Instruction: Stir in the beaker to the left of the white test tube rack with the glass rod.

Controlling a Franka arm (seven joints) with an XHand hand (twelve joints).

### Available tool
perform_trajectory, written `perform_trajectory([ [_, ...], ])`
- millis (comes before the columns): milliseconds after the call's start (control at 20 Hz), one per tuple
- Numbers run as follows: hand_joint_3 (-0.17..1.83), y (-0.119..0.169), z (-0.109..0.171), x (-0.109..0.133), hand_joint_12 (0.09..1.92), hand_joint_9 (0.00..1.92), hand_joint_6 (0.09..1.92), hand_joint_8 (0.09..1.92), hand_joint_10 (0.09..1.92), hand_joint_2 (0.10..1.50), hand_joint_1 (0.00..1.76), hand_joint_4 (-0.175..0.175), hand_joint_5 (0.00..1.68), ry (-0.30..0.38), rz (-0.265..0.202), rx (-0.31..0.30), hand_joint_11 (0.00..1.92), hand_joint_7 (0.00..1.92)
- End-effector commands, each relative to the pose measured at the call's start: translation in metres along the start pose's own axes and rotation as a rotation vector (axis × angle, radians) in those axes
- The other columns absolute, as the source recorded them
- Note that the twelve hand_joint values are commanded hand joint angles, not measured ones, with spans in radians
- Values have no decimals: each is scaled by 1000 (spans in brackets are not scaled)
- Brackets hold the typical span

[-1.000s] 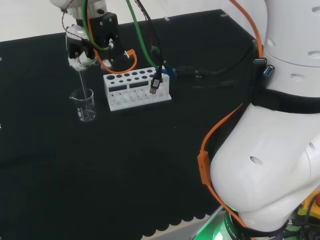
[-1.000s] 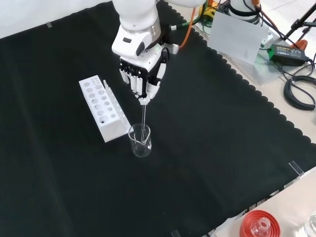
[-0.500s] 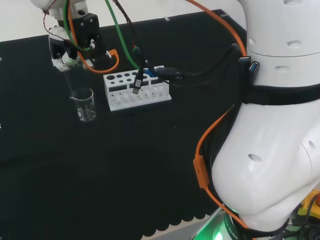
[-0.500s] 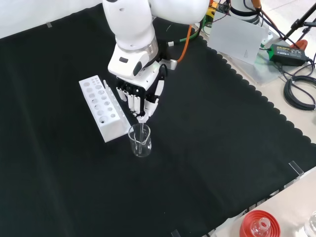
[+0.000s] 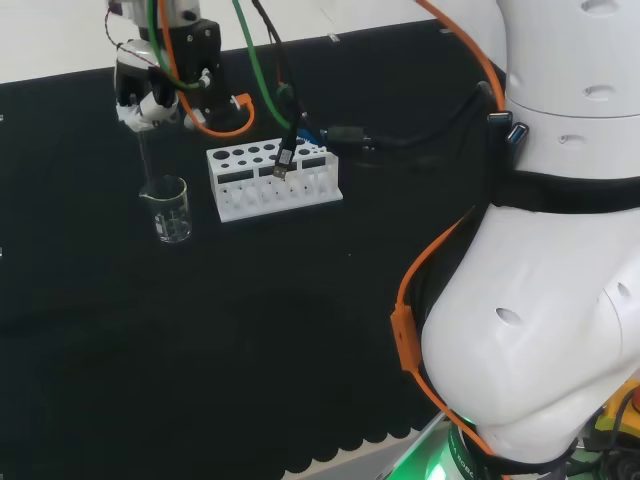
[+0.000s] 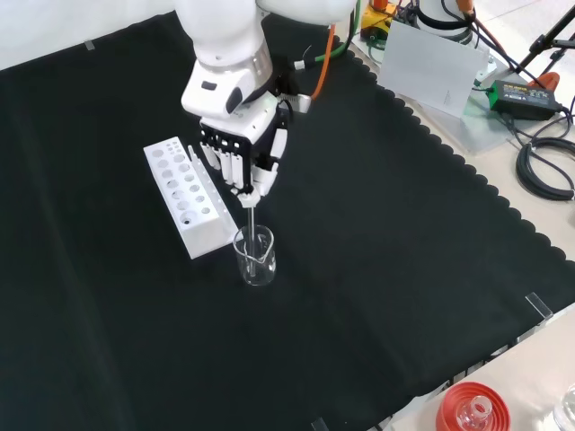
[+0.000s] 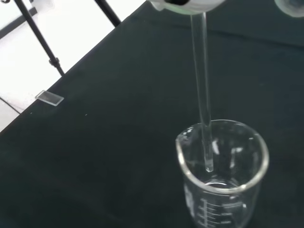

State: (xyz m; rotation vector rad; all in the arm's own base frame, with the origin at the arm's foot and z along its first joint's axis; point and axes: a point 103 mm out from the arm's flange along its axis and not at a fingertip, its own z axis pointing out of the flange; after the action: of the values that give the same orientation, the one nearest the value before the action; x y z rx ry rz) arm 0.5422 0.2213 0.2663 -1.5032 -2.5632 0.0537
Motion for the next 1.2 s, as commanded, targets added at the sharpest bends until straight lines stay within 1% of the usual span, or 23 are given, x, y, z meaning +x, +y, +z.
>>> perform_trajectory([
  [50,-13,-8,-4,-16,682,1789,434,702,267,1015,1319,-175,1167,0,28,-12,1515,1321],
  [250,-13,-12,-1,-18,683,1788,434,701,268,1014,1319,-175,1167,1,35,-6,1515,1322],
  [450,-13,-15,-1,-20,683,1788,434,700,268,1014,1319,-175,1168,20,41,-18,1515,1322],
  [550,-13,-16,-1,-18,683,1788,434,700,269,1014,1319,-175,1168,10,38,-16,1515,1323],
  [950,-13,-22,0,-15,684,1787,432,699,270,1013,1319,-175,1169,9,27,-15,1514,1323],
  [1050,-13,-23,0,-14,684,1787,432,698,270,1013,1319,-175,1170,11,20,-18,1514,1323],
  [1200,-13,-30,-1,-9,684,1786,431,698,271,1013,1319,-175,1170,3,11,-41,1515,1324],
])
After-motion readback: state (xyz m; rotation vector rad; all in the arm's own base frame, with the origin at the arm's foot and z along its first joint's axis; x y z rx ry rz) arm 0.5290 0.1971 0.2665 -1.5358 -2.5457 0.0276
